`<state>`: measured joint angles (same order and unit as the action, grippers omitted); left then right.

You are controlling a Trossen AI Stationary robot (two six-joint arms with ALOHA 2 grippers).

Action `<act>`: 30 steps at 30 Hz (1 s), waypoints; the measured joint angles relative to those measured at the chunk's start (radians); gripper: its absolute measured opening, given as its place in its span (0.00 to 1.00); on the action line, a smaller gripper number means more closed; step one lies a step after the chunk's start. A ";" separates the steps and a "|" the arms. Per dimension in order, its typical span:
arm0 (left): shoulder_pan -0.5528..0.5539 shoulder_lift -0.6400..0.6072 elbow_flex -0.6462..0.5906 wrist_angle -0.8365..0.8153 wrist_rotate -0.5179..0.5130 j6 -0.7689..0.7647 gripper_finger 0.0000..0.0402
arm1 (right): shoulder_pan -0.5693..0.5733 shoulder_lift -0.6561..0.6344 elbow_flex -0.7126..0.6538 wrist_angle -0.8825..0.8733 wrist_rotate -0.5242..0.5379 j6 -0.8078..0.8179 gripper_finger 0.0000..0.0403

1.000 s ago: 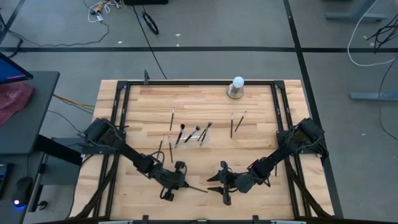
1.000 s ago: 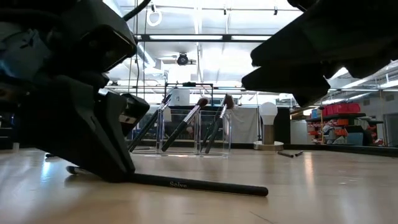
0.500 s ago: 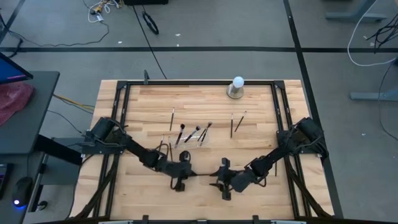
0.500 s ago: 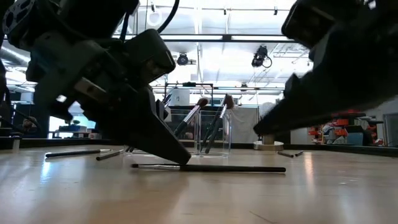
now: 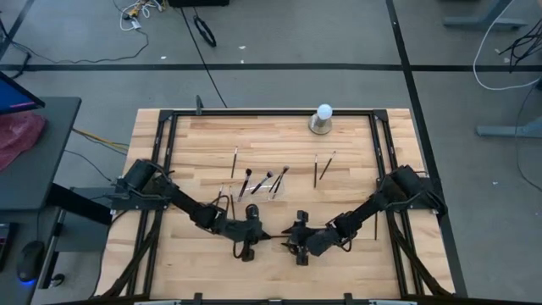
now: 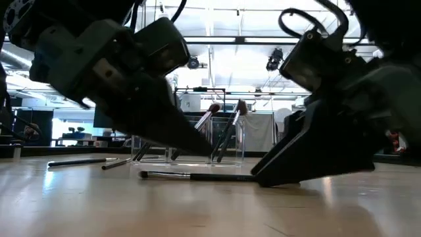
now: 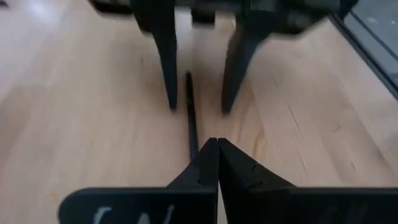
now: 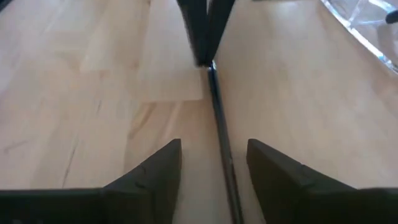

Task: Put items in baskets/containers
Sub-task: Put the eyeshadow brush into the transparent organizer

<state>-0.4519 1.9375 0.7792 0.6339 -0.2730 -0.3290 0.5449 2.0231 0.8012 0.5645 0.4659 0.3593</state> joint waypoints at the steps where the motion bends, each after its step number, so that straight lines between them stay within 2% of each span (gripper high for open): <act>1: -0.001 -0.008 0.000 0.002 -0.009 0.000 0.01 | -0.004 0.019 0.001 0.037 0.002 -0.013 0.45; 6: -0.025 -0.071 0.000 -0.013 -0.017 -0.001 0.01 | -0.034 0.083 0.003 0.154 -0.004 -0.060 0.41; 12: -0.096 -0.160 0.001 -0.047 -0.104 -0.001 0.01 | -0.068 0.103 0.006 0.141 -0.034 -0.094 0.34; 16: -0.154 -0.202 0.002 -0.088 -0.185 0.000 0.02 | -0.095 0.118 0.008 0.141 -0.074 -0.104 0.24; 22: -0.222 -0.213 0.002 -0.111 -0.274 0.002 0.02 | -0.103 0.115 0.011 0.104 -0.077 -0.107 0.03; 30: -0.270 -0.213 0.002 -0.139 -0.273 0.003 0.05 | -0.078 0.085 -0.049 0.150 -0.023 -0.025 0.02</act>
<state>-0.7221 1.7241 0.7807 0.4951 -0.5461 -0.3259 0.4669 2.1085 0.7518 0.7150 0.4424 0.3340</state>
